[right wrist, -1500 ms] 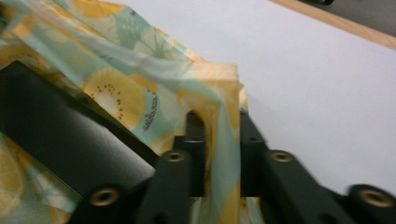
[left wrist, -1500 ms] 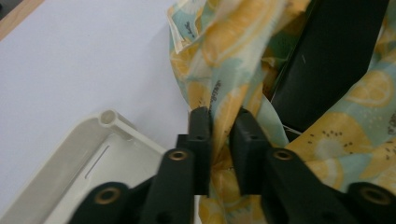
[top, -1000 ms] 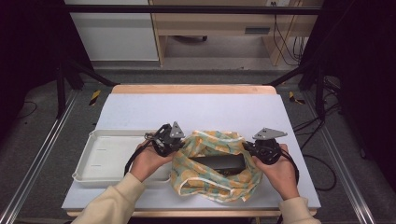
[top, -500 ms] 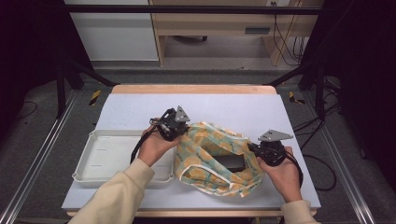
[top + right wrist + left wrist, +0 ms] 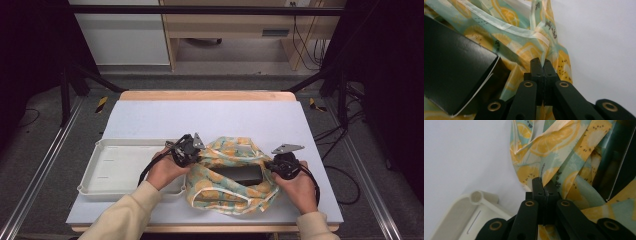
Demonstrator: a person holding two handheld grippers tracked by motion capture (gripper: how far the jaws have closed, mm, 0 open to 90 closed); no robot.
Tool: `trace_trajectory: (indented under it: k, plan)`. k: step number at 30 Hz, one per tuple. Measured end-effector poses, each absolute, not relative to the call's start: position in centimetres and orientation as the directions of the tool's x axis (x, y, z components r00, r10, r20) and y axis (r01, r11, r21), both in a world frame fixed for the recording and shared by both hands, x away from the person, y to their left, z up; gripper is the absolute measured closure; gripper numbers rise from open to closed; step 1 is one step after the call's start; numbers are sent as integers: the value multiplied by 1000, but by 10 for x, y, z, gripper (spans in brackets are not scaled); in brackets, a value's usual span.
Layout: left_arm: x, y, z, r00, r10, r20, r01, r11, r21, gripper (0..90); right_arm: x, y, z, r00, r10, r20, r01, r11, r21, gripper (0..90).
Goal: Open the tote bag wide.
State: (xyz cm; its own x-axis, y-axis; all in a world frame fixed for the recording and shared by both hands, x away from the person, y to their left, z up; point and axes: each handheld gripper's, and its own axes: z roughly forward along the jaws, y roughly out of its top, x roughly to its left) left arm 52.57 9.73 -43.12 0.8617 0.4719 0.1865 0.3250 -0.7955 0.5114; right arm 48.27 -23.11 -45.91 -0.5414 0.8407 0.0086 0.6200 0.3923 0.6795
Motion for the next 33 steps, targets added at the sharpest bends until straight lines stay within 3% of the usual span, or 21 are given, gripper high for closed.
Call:
trace_trajectory:
  k: [21,29,31,33]
  plan:
    - [541,94,-438,838,502,216,338,-787,517,900,478,-234,-463,-541,841,3,640,409,651,900]
    - [535,97,-436,866,473,160,347,-800,489,900,478,-235,-465,-540,842,7,642,406,650,900]
    - [530,99,-433,869,468,159,338,-798,499,890,478,-235,-464,-543,840,1,632,407,660,875]
    - [525,103,-428,864,477,159,335,-782,526,871,476,-236,-461,-526,850,-1,616,382,690,756]
